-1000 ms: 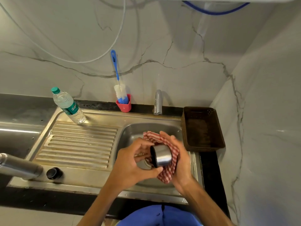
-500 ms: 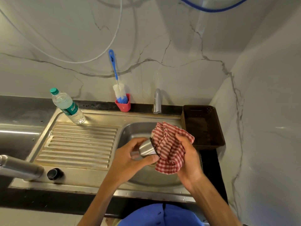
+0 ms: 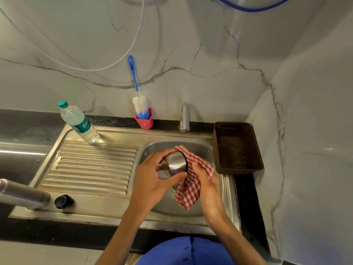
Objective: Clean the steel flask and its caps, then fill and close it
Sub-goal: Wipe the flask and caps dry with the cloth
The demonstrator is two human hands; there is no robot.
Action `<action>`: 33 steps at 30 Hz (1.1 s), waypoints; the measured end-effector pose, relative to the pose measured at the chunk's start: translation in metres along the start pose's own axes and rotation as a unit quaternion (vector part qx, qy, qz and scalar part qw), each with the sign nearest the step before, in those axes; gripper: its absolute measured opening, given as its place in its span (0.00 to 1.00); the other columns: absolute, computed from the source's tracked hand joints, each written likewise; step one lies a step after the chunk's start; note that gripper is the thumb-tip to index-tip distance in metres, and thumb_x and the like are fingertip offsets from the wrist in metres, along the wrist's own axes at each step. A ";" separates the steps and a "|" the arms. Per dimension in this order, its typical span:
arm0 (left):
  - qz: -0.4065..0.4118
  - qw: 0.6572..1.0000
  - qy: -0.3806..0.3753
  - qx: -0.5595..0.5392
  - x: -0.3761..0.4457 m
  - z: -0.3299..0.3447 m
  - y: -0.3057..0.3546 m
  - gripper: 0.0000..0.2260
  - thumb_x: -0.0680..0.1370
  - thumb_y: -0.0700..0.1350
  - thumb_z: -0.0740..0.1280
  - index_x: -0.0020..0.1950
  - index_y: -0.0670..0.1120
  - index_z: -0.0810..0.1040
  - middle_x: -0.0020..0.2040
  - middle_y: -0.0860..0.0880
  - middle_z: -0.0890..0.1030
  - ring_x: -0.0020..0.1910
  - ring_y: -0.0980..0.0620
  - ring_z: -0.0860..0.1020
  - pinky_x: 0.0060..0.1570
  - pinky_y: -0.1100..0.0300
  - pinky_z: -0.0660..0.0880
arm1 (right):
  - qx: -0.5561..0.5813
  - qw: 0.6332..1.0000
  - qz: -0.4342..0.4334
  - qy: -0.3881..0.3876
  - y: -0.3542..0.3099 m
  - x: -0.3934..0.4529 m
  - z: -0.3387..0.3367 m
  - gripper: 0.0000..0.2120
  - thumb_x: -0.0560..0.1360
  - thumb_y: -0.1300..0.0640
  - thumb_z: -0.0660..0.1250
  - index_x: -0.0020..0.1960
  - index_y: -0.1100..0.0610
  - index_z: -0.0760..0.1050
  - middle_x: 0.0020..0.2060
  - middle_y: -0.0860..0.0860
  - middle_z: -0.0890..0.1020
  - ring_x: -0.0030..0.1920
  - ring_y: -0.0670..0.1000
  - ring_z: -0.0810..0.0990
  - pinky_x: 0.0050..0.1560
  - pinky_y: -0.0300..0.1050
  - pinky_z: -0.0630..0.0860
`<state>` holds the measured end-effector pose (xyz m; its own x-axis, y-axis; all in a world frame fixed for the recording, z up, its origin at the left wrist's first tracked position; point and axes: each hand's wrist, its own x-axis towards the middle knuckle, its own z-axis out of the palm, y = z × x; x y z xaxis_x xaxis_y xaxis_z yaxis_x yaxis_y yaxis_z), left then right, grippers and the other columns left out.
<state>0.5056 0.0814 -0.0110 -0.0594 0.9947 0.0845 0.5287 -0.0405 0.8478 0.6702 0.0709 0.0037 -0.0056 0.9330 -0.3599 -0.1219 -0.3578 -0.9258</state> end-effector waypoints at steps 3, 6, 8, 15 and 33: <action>-0.034 0.999 -0.015 0.014 0.007 -0.004 -0.014 0.32 0.66 0.59 0.83 0.69 0.61 0.78 0.59 0.66 0.82 0.57 0.69 0.80 0.57 0.73 0.76 | 0.034 0.999 0.024 0.014 -0.004 0.003 -0.009 0.11 0.80 0.49 0.65 0.60 0.48 0.81 0.52 0.48 0.88 0.55 0.49 0.86 0.62 0.53 0.79; -0.065 0.997 -0.023 0.043 0.008 -0.004 -0.033 0.33 0.63 0.59 0.85 0.66 0.60 0.78 0.56 0.66 0.82 0.53 0.70 0.80 0.56 0.70 0.77 | 0.160 0.984 0.072 0.028 -0.012 0.011 -0.024 0.16 0.79 0.49 0.65 0.62 0.56 0.81 0.54 0.55 0.88 0.53 0.55 0.87 0.55 0.55 0.81; -0.105 0.994 -0.012 0.011 0.006 -0.003 -0.044 0.32 0.63 0.55 0.86 0.63 0.59 0.77 0.56 0.62 0.84 0.52 0.64 0.82 0.56 0.61 0.81 | 0.204 0.973 0.100 0.040 -0.012 0.020 -0.034 0.17 0.82 0.49 0.63 0.64 0.58 0.81 0.57 0.56 0.87 0.55 0.56 0.87 0.57 0.57 0.80; -0.151 0.985 0.004 -0.086 -0.002 0.006 -0.049 0.31 0.67 0.54 0.85 0.64 0.56 0.74 0.60 0.55 0.84 0.56 0.55 0.84 0.53 0.60 0.81 | 0.169 0.962 0.193 0.091 0.002 0.062 -0.074 0.12 0.79 0.62 0.65 0.61 0.61 0.80 0.51 0.59 0.87 0.52 0.59 0.85 0.52 0.55 0.83; -0.113 0.986 -0.026 -0.119 0.020 0.006 -0.026 0.22 0.72 0.44 0.82 0.61 0.52 0.78 0.56 0.56 0.87 0.57 0.57 0.85 0.56 0.56 0.80 | -0.667 0.742 -0.033 -0.054 0.034 0.232 -0.192 0.18 0.80 0.58 0.68 0.69 0.52 0.77 0.62 0.57 0.82 0.56 0.56 0.82 0.61 0.53 0.81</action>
<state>0.4956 0.1033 -0.0348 -0.1066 0.9840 -0.1424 0.2919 0.1679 0.9416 0.8554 0.2677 -0.1339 -0.1321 0.9218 -0.3644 0.9656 0.0366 -0.2576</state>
